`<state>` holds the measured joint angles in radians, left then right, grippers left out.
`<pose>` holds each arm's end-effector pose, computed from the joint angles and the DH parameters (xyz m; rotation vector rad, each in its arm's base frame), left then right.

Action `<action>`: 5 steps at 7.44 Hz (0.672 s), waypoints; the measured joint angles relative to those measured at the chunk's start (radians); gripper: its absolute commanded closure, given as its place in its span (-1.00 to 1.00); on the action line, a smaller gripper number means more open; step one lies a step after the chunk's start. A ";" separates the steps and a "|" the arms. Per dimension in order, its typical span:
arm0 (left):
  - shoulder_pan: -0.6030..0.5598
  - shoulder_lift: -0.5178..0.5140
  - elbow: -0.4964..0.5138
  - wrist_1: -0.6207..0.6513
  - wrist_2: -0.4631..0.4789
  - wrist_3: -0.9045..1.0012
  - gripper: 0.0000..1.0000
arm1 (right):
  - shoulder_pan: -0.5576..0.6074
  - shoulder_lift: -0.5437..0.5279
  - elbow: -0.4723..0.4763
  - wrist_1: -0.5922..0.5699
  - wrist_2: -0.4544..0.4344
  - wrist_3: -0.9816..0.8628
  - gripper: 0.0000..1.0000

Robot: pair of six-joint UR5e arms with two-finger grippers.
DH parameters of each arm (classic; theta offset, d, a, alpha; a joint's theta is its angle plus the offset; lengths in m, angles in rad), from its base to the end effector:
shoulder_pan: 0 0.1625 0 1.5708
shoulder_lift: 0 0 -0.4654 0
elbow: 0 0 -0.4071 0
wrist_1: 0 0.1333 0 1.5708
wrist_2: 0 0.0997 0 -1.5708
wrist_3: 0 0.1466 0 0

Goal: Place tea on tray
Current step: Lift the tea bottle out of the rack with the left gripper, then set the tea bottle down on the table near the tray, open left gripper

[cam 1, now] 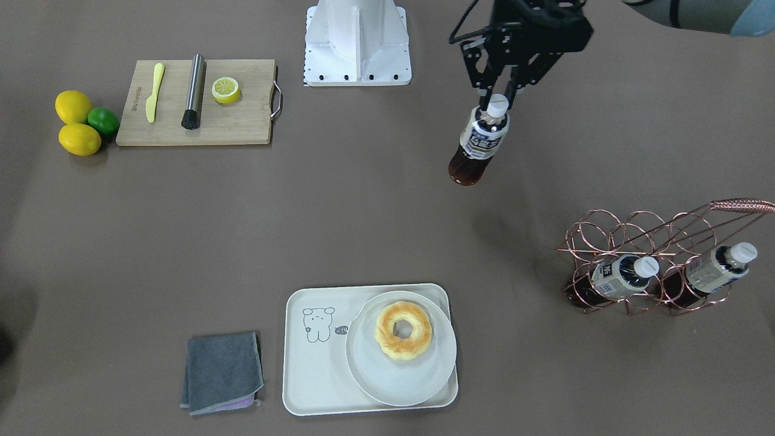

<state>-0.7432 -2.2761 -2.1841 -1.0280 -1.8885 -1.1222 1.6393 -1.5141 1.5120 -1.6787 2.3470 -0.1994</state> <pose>0.3619 -0.4515 0.1522 0.1822 0.8061 -0.1544 0.0662 -0.5178 0.7429 0.0001 -0.7826 -0.0815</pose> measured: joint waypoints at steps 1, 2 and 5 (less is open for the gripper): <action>0.057 -0.056 0.042 0.005 0.042 -0.062 1.00 | 0.000 0.000 0.000 0.000 0.000 0.000 -0.99; 0.118 -0.103 0.085 0.005 0.086 -0.120 1.00 | 0.000 -0.001 0.001 0.000 0.001 0.000 -0.99; 0.260 -0.193 0.229 -0.082 0.199 -0.259 1.00 | 0.001 0.000 0.001 0.001 0.000 0.000 -0.99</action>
<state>-0.4830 -2.4690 -1.9552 -1.1102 -1.6895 -1.3812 1.6398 -1.5137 1.5135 -1.6782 2.3473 -0.1994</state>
